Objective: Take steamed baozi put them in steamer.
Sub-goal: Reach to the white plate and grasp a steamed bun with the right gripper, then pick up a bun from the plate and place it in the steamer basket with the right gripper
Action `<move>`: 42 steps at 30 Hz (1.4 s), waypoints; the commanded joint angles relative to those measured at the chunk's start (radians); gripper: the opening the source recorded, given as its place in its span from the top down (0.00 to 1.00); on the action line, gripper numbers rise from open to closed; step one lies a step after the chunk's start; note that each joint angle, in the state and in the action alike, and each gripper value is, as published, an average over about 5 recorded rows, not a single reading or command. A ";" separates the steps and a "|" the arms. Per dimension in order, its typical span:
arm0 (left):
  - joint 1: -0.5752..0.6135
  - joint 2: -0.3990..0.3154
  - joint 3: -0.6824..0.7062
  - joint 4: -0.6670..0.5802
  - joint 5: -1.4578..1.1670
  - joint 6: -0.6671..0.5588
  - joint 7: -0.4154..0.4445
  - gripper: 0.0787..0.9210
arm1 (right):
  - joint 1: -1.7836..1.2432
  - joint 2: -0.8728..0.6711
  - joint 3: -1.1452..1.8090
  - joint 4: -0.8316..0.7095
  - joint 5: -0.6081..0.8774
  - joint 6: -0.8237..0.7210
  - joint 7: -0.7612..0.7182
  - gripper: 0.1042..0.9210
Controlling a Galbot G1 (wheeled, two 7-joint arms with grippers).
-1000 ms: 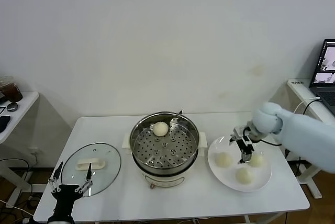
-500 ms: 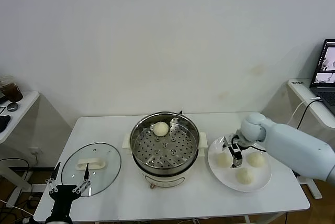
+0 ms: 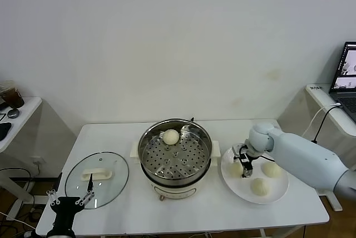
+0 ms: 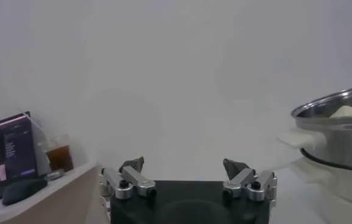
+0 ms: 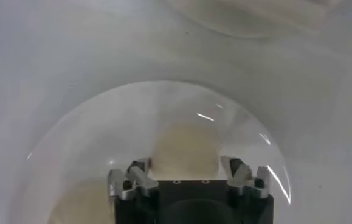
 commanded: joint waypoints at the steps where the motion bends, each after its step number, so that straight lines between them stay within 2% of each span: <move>1: -0.001 0.001 0.001 0.001 0.000 0.001 0.001 0.12 | 0.011 -0.002 0.005 0.004 0.012 -0.010 -0.021 0.42; 10: -0.014 0.012 0.006 0.008 -0.010 0.003 0.002 0.12 | 0.221 -0.143 -0.043 0.139 0.170 -0.046 -0.043 0.46; 14: -0.028 0.021 0.013 0.020 -0.015 0.006 0.002 0.12 | 0.442 -0.183 -0.147 0.182 0.296 -0.068 -0.053 0.46; 17: -0.039 0.026 0.023 0.022 -0.020 0.007 0.002 0.12 | 0.660 -0.157 -0.282 0.195 0.404 -0.096 -0.051 0.46; 24: -0.054 0.040 0.042 0.024 -0.024 0.008 0.003 0.12 | 0.970 0.018 -0.525 0.277 0.680 -0.235 0.018 0.45; 31: -0.069 0.035 0.048 0.024 -0.026 0.006 0.002 0.12 | 0.910 0.298 -0.566 0.273 0.903 -0.423 0.183 0.44; 36: -0.076 0.025 0.039 0.038 -0.022 0.003 0.001 0.12 | 0.771 0.479 -0.501 0.169 0.949 -0.489 0.263 0.44; 42: -0.075 0.015 0.022 0.038 -0.024 0.001 0.000 0.12 | 0.658 0.595 -0.487 0.033 0.920 -0.491 0.284 0.44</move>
